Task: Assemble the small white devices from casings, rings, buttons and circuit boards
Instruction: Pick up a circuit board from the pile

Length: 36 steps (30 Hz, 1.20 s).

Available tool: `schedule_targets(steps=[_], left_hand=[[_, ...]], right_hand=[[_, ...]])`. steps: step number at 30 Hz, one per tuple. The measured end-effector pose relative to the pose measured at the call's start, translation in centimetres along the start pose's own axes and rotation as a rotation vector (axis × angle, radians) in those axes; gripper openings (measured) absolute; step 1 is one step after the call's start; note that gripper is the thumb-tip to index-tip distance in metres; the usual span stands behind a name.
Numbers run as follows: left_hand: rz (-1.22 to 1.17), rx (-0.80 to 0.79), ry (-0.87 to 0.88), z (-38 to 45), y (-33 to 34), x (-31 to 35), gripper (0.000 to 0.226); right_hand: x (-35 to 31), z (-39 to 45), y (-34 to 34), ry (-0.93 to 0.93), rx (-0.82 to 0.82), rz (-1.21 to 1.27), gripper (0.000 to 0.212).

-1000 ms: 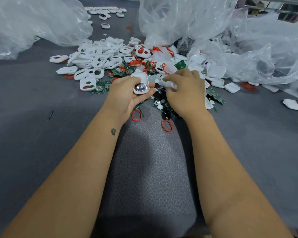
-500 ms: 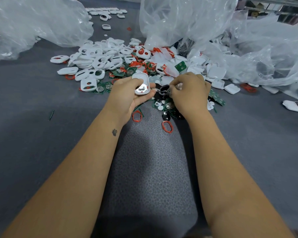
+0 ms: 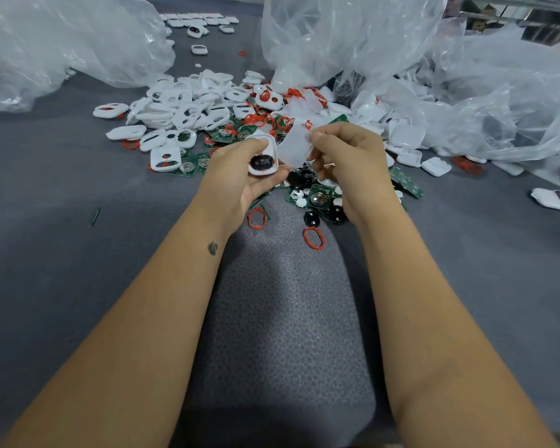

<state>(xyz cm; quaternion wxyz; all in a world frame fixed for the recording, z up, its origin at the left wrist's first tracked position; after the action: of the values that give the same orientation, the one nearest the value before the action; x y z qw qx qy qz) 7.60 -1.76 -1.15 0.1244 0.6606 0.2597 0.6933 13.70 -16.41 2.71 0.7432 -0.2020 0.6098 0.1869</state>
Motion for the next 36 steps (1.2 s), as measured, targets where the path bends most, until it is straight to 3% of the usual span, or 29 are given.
schedule_targets(steps=[6,15,19,24,28,36], left_hand=[[0.124,-0.09,0.013,0.1,0.5,0.0,0.007],[0.202,-0.133,0.031,0.1,0.8,-0.1,0.015],[0.08,-0.074,-0.019,0.2,0.8,-0.2,0.017],[-0.046,-0.084,-0.081,0.0,0.8,-0.5,0.031],[-0.026,-0.134,-0.105,-0.1,1.3,-0.6,0.033],[-0.005,-0.149,-0.138,-0.1,1.5,-0.9,0.042]], right_hand=[[0.4,0.2,0.7,0.02,-0.049,-0.004,0.02],[1.1,0.4,1.1,0.03,-0.101,-0.053,0.005],[0.7,0.3,0.9,0.016,-0.061,-0.117,0.005],[-0.2,0.1,1.0,-0.048,-0.072,-0.089,0.024],[-0.3,0.0,2.3,-0.055,-0.16,-0.144,0.019],[-0.2,-0.1,2.6,-0.078,-0.15,-0.299,0.005]])
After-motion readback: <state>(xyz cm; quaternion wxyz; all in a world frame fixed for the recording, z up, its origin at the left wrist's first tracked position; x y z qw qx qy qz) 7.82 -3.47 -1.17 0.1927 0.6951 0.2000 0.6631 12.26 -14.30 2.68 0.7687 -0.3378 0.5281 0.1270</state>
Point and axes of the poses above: each hand's wrist, its own z-axis towards the middle knuckle, its own y-axis out of the palm, x = y × z, the point moved 7 cm from there along z, towards the middle knuckle, and after that the axes turned 15 degrees about -x, right-handed, at the moved point
